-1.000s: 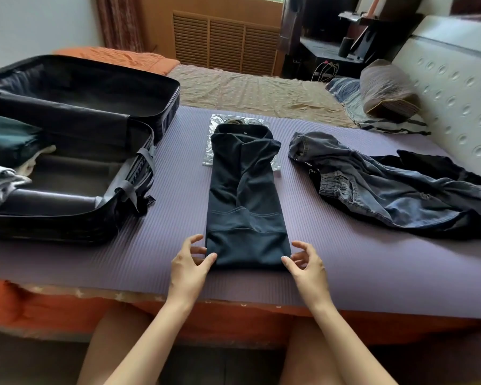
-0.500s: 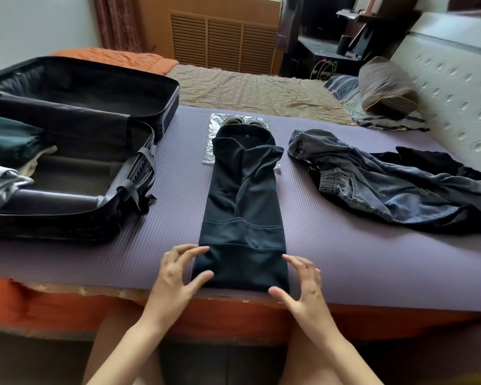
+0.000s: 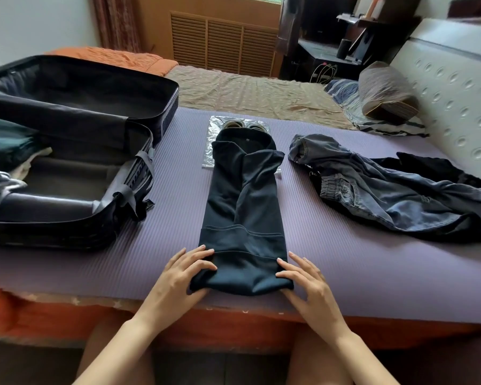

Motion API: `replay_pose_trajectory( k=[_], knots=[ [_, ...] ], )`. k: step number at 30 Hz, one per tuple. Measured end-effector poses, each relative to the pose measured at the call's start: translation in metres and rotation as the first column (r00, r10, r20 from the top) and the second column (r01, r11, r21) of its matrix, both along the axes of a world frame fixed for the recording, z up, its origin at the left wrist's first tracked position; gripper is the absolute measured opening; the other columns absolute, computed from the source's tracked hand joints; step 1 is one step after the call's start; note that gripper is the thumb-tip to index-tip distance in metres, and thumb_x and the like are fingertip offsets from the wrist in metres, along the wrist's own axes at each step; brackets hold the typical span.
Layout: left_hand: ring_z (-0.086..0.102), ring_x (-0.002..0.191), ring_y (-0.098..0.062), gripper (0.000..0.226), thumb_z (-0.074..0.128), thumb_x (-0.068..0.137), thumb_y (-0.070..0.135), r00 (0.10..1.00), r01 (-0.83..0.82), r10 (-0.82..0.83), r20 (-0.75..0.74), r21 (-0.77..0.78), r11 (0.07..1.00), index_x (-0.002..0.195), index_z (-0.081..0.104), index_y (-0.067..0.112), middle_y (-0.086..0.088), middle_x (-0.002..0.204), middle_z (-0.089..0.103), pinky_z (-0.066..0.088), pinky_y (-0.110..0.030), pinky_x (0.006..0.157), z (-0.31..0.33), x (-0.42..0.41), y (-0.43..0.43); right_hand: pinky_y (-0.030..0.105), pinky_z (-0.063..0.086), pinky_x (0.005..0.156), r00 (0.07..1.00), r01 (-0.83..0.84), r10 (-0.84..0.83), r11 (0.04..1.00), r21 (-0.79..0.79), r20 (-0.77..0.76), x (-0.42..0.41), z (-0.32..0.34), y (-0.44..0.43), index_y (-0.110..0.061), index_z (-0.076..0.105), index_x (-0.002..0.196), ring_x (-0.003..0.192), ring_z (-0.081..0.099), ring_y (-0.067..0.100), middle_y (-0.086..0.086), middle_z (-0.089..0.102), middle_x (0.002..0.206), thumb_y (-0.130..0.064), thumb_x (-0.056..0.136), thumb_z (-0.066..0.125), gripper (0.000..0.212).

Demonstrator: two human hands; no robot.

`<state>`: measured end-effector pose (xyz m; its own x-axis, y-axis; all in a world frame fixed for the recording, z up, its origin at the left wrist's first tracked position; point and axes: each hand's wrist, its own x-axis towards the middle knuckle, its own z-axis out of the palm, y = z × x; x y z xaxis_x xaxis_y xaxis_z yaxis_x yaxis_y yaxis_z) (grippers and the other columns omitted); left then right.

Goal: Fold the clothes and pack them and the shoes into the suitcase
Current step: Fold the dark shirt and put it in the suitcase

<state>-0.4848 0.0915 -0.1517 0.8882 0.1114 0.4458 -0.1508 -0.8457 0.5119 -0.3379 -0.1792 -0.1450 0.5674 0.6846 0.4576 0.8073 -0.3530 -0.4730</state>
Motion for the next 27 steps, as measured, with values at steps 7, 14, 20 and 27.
replay_pose_trajectory(
  k=[7, 14, 20, 27],
  knots=[
    [0.061, 0.102, 0.003, 0.027, 0.050, 0.087, 0.056, 0.984, -0.069, 0.118, 0.133, -0.329, 0.942, 0.101, 0.057, 0.033, 0.021, 0.102, 0.067, 0.047, -0.020, 0.088, 0.040, 0.033, 0.007, 0.019, 0.023, 0.114, 0.974, 0.153, -0.104, 0.957, 0.245, -0.201, 0.018, 0.030, 0.026, -0.038, 0.060, 0.112, 0.129, 0.036, -0.013, -0.019, 0.057, 0.125, -0.058, 0.089, 0.046, 0.033],
    [0.067, 0.078, -0.008, 0.014, 0.062, 0.083, 0.034, 0.953, -0.149, 0.277, 0.127, -0.600, 0.786, 0.092, 0.053, 0.042, 0.006, 0.085, 0.069, 0.056, -0.028, 0.068, 0.084, 0.102, 0.019, 0.016, 0.048, 0.071, 0.864, 0.311, -0.064, 0.847, 0.431, -0.499, 0.064, 0.079, 0.079, -0.024, 0.066, 0.096, 0.079, 0.064, 0.004, -0.012, 0.069, 0.083, -0.017, 0.093, 0.056, 0.013],
    [0.065, 0.081, -0.015, 0.056, 0.062, 0.087, 0.038, 0.922, -0.356, 0.364, -0.132, -0.657, 0.664, 0.134, 0.036, 0.022, -0.001, 0.082, 0.066, 0.051, -0.030, 0.076, 0.074, 0.172, 0.053, 0.033, 0.041, 0.062, 0.783, 0.438, -0.214, 0.856, 0.273, -0.584, 0.133, 0.070, 0.128, -0.019, 0.060, 0.092, 0.068, 0.053, 0.014, 0.003, 0.060, 0.072, -0.040, 0.095, 0.050, 0.024],
    [0.053, 0.107, -0.016, 0.082, 0.063, 0.088, 0.032, 0.873, -0.481, 0.228, -0.430, -0.692, 0.538, 0.149, 0.011, 0.019, 0.000, 0.114, 0.057, 0.038, -0.027, 0.093, 0.036, 0.159, 0.052, 0.022, 0.046, 0.081, 0.676, 0.398, -0.245, 0.915, 0.066, -0.695, 0.113, 0.032, 0.110, -0.026, 0.033, 0.140, 0.101, 0.058, 0.016, -0.002, 0.054, 0.107, -0.025, 0.090, 0.063, 0.058]
  ],
)
